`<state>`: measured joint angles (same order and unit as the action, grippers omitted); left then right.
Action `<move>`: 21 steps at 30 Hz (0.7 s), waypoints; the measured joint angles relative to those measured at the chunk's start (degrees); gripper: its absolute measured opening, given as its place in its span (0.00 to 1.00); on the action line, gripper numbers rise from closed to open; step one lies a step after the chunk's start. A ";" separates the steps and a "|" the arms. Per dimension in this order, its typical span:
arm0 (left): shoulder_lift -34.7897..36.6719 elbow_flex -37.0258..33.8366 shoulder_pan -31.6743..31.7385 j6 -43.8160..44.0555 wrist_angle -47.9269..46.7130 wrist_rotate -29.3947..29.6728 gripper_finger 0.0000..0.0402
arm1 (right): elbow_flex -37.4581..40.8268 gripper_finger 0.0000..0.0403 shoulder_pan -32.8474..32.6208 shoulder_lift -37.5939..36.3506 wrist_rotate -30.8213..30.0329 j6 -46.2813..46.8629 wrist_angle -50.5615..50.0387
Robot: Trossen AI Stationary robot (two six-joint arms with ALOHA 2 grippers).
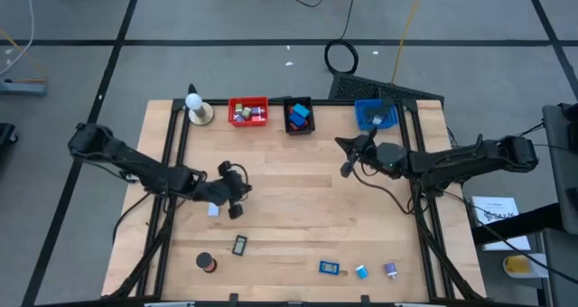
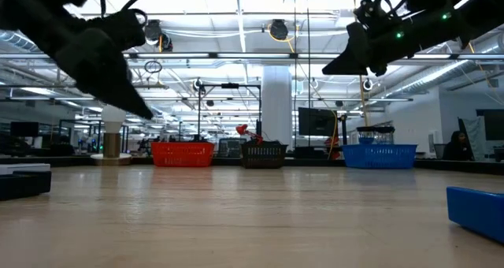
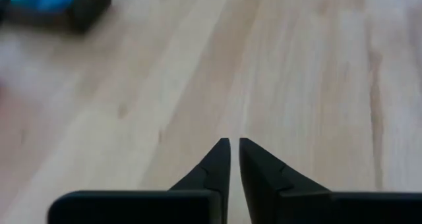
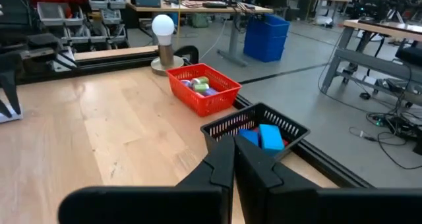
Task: Pick & Place Office items
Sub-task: Put the white digital timer into the black bin
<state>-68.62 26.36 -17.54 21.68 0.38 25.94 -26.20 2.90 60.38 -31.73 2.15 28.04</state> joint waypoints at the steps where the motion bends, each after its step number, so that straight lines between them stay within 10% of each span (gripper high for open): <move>1: 0.00 1.66 -0.87 2.94 -4.96 0.04 0.12 | 0.00 0.01 -0.01 0.10 0.01 0.02 -0.01; 12: 0.00 6.92 -8.01 22.05 -30.12 -1.94 0.40 | 0.00 0.01 -0.03 0.09 0.38 1.73 0.50; 21: 0.00 6.92 -8.11 14.84 -17.40 -4.43 0.48 | 0.00 0.01 -0.03 0.09 6.13 1.70 4.79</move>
<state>-68.62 33.28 -25.64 36.52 -17.02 21.52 -26.20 2.87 60.47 -25.60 3.86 32.82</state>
